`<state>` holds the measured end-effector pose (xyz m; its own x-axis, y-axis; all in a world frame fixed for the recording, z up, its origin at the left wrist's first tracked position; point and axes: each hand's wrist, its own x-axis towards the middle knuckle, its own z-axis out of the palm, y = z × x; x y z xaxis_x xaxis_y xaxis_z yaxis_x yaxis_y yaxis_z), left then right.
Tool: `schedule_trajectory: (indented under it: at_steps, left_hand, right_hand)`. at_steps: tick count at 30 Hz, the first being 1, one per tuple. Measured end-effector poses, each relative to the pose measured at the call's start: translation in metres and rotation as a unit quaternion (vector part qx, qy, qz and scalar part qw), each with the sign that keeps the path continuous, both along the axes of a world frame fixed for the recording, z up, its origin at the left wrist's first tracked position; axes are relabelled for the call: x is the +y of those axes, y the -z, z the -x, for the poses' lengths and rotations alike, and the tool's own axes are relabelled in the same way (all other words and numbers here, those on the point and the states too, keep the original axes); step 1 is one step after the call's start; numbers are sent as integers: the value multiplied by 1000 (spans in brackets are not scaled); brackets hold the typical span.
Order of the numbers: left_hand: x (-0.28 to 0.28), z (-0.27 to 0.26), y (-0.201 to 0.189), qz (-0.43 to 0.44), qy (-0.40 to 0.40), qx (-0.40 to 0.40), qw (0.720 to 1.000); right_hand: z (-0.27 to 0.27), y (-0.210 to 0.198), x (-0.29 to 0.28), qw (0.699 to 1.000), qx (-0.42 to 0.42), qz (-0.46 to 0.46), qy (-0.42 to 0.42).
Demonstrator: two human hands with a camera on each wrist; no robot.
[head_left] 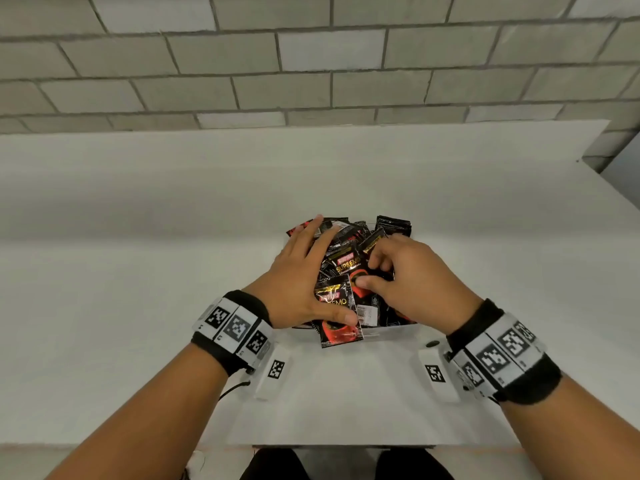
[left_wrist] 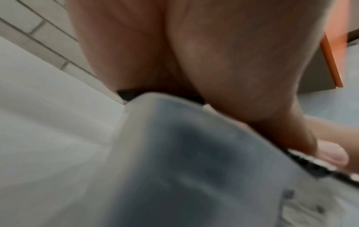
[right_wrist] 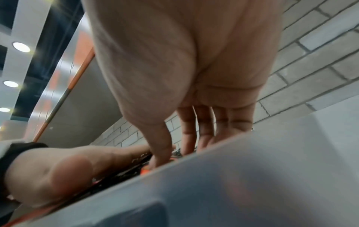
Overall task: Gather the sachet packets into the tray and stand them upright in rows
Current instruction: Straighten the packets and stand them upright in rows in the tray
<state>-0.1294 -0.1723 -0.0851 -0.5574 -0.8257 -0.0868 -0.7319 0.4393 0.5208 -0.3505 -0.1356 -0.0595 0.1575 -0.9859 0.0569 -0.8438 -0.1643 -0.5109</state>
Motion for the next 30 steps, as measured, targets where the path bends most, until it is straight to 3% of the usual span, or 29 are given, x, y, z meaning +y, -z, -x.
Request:
schedule_trajectory:
  at_steps: [3,6,9,12,19,23,26,30]
  left_hand:
    - [-1,-2,4,28,-1,21,999]
    - [-1,-2,5,26,-14,40,999]
    - [-9,0,8,50,-16,36,998]
    - [-15,4,7,59,-2,37,998]
    - [-6,7,3,65,52,4,997]
    - [-10,1,-10,95,24,23,995]
    - [-18,-3,-8,64,12,-14,998]
    - [-16,-2,5,73,21,-37,996]
  right_hand:
    - [6,-3,-2,999,-18,29,-9]
    - [21,-5,-6,996,-9,72,44]
    - [30,0,-8,996,46,29,64]
    - [24,6,-3,994,110,7,11]
    - [15,-2,-1,999,13,-35,-13]
    - [26,-23,-7,997,-21,-67,10]
    - [26,-32,-10,997,-20,-73,0]
    - [17,-37,-3,985,11,-167,-38]
